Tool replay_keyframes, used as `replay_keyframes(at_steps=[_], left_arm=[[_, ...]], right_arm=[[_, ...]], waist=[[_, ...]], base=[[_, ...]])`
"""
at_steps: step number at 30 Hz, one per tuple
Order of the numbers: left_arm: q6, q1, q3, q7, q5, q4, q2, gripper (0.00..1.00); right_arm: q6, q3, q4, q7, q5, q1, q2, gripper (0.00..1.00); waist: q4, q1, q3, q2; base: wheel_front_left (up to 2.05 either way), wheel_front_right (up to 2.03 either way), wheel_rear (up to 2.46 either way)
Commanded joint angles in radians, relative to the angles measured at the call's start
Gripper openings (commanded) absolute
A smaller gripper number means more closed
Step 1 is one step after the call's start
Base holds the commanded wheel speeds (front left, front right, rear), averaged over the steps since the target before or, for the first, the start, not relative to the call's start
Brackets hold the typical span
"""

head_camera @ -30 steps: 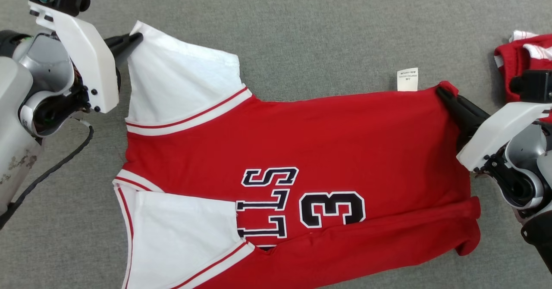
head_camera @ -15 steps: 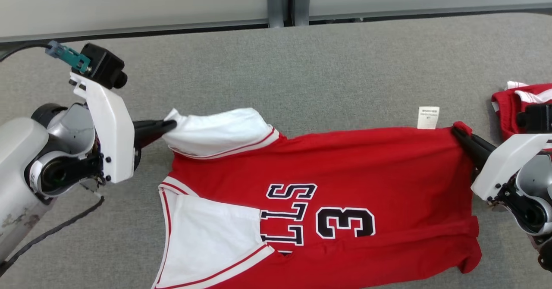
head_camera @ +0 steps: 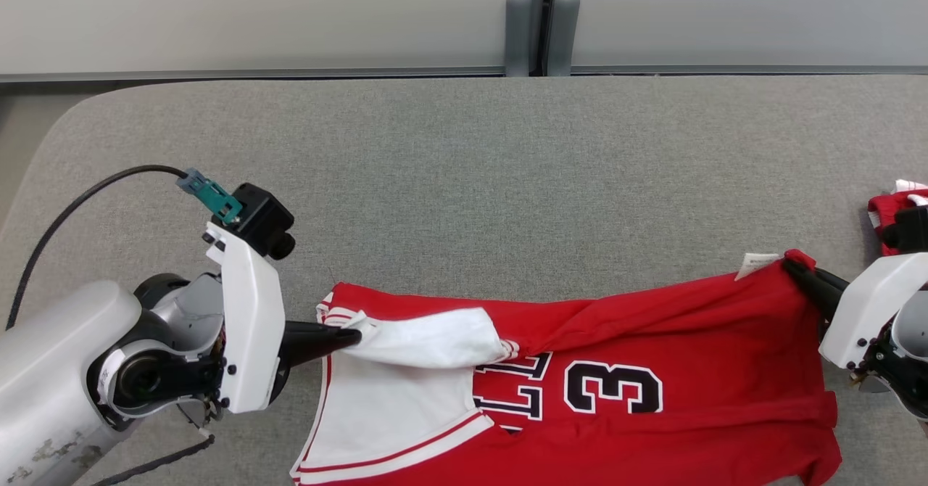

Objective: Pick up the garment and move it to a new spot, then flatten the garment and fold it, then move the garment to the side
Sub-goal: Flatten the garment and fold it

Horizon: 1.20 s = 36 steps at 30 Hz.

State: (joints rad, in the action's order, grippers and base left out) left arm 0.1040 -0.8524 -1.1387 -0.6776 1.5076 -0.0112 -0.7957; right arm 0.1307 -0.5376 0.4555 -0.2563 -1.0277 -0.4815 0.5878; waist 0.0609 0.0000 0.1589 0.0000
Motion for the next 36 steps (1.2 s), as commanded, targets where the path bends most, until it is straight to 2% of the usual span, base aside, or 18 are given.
replay_keyframes(at_steps=[1, 20, 32, 33, 34, 35, 36], left_arm=[[-0.006, 0.010, -0.003, -0.005, 0.008, -0.004, 0.001, 0.00], [-0.015, 0.072, -0.049, -0.058, 0.045, 0.004, -0.010, 0.00], [-0.028, 0.094, -0.066, -0.092, 0.065, 0.021, -0.015, 0.00], [-0.027, 0.097, -0.068, -0.096, 0.070, 0.024, -0.013, 0.00], [-0.027, 0.100, -0.069, -0.102, 0.074, 0.028, -0.011, 0.00], [-0.026, 0.102, -0.071, -0.105, 0.075, 0.031, -0.010, 0.00], [-0.025, 0.104, -0.073, -0.107, 0.075, 0.034, -0.008, 0.00]], right_arm=[[0.000, -0.002, -0.003, -0.001, -0.007, 0.006, 0.012, 0.00], [0.000, -0.107, -0.149, -0.110, -0.110, 0.058, 0.159, 0.00], [0.000, -0.149, -0.139, -0.229, -0.132, 0.072, 0.167, 0.01], [0.000, -0.150, -0.134, -0.232, -0.129, 0.071, 0.165, 0.32], [0.000, -0.150, -0.131, -0.236, -0.125, 0.068, 0.163, 0.49], [0.000, -0.150, -0.126, -0.242, -0.125, 0.068, 0.160, 0.91], [0.000, -0.150, -0.122, -0.247, -0.123, 0.067, 0.157, 1.00]], waist=[[0.004, 0.0000, 0.005, 0.0000], [-0.003, 0.0000, 0.011, 0.0000], [-0.010, 0.0000, 0.021, 0.0000], [-0.011, 0.0000, 0.023, 0.0000], [-0.011, 0.0000, 0.024, 0.0000], [-0.012, 0.0000, 0.025, 0.0000], [-0.013, 0.0000, 0.025, 0.0000]], base=[[0.00, 0.00, 0.00], [0.00, 0.00, 0.00], [0.00, 0.00, 0.00], [0.00, 0.00, 0.00], [0.00, 0.00, 0.00], [0.00, 0.00, 0.00], [0.00, 0.00, 0.00]])
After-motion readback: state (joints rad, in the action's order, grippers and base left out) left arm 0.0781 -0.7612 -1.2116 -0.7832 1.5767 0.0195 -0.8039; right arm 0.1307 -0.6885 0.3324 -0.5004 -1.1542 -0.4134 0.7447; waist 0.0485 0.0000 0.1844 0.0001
